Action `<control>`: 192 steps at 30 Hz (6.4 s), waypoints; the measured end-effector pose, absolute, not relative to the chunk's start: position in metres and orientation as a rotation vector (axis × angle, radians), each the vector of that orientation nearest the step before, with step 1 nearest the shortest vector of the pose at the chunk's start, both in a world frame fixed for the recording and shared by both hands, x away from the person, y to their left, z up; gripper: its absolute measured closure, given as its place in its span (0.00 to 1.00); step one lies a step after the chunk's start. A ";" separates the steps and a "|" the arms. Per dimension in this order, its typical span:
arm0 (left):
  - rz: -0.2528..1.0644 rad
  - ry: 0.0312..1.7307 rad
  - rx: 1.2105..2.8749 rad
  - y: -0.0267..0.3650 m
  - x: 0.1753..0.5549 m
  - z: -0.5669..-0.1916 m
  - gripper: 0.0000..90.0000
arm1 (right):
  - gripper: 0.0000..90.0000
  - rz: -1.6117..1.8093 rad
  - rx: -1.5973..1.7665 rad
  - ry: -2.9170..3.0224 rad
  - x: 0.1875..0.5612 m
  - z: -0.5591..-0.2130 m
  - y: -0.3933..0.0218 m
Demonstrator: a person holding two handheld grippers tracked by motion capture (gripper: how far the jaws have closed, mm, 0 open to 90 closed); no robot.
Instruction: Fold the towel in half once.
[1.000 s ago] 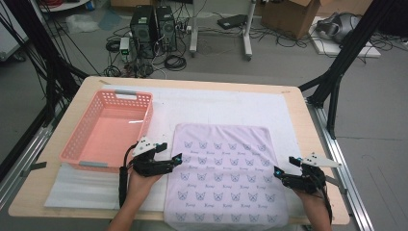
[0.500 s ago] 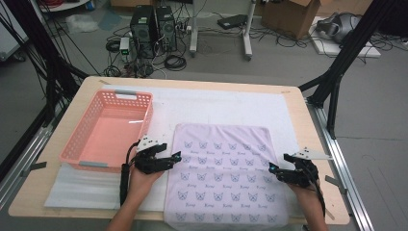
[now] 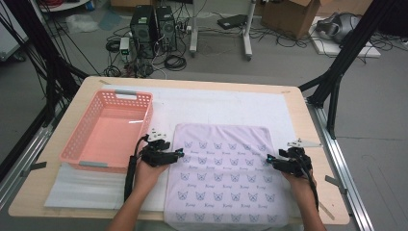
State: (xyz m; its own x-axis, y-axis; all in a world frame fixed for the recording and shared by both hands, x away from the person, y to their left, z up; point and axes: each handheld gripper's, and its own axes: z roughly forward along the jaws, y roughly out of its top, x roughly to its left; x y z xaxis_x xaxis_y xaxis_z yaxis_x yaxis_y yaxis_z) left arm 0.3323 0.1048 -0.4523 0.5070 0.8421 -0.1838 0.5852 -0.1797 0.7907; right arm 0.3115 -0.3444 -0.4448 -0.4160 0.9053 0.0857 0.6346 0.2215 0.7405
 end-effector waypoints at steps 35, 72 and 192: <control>0.372 1.110 1.756 0.116 0.323 -0.407 0.97 | 0.96 1.305 1.397 2.056 0.299 -0.414 -0.364; 0.188 1.191 1.816 0.113 0.318 -0.445 0.46 | 0.57 1.136 1.534 2.113 0.277 -0.427 -0.357; 0.314 1.206 1.804 0.106 0.395 -0.430 0.62 | 0.63 1.164 1.566 2.061 0.381 -0.416 -0.366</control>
